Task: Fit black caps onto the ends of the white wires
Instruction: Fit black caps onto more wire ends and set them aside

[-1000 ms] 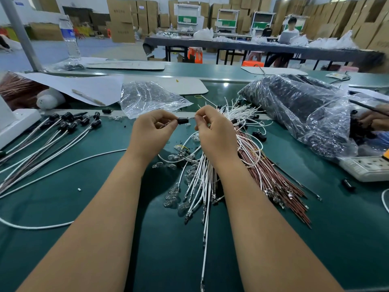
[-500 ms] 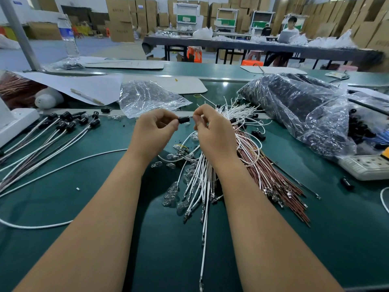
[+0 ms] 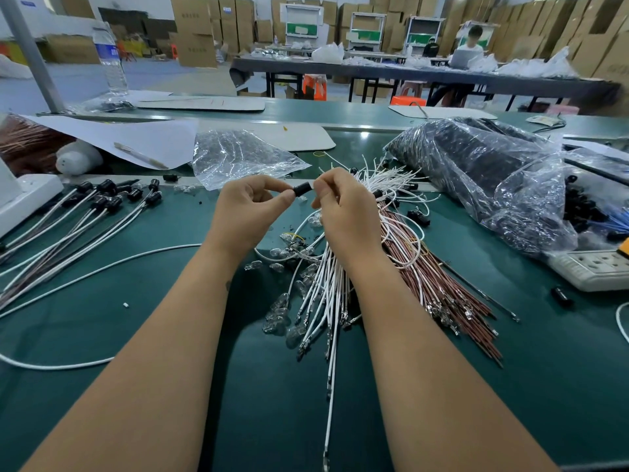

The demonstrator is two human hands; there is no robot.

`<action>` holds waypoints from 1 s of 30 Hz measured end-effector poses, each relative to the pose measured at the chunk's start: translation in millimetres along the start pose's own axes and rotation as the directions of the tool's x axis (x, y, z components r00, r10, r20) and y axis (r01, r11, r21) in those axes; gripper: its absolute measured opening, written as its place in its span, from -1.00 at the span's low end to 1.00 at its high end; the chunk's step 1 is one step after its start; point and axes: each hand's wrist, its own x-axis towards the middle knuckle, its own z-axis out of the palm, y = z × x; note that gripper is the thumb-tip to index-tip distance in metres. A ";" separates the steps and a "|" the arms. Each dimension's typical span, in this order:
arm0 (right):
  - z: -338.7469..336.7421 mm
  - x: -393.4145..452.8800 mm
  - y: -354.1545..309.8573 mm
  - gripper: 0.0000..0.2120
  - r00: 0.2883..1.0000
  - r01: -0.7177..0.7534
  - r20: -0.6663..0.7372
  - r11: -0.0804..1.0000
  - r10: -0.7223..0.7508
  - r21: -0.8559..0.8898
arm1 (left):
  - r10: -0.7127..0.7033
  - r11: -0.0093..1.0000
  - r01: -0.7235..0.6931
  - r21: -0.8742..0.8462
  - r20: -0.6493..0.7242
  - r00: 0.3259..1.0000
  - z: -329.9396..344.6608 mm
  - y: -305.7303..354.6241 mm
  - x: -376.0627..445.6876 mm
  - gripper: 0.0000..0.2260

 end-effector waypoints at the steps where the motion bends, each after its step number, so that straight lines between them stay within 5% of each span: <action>1: -0.3 0.4 -1.0 -0.84 1.000 -0.030 -0.003 0.998 0.030 0.052 | 0.000 1.000 0.000 -0.008 -0.003 1.000 0.2 -0.1 0.1 -0.92; 7: 2.5 1.4 -6.1 -0.94 0.985 -0.125 0.148 0.960 0.090 0.251 | 0.023 1.000 -0.022 -0.012 0.057 0.998 1.4 2.8 0.1 -0.93; 15: -0.9 3.8 -6.4 -0.95 0.974 -0.210 0.157 0.906 0.162 0.367 | -0.050 0.996 0.057 -0.063 0.112 0.992 4.0 4.2 1.7 -0.79; 23: -14.0 10.1 -9.3 -0.89 0.995 -0.070 0.080 0.996 0.066 0.047 | -0.024 0.998 0.027 -0.059 0.052 0.998 12.9 10.8 -5.7 -0.96; 30: -74.3 29.0 -2.6 -0.72 0.968 -0.210 -0.204 0.918 0.147 -0.335 | -0.052 0.995 0.046 0.089 0.064 0.997 27.2 9.4 -10.3 -0.97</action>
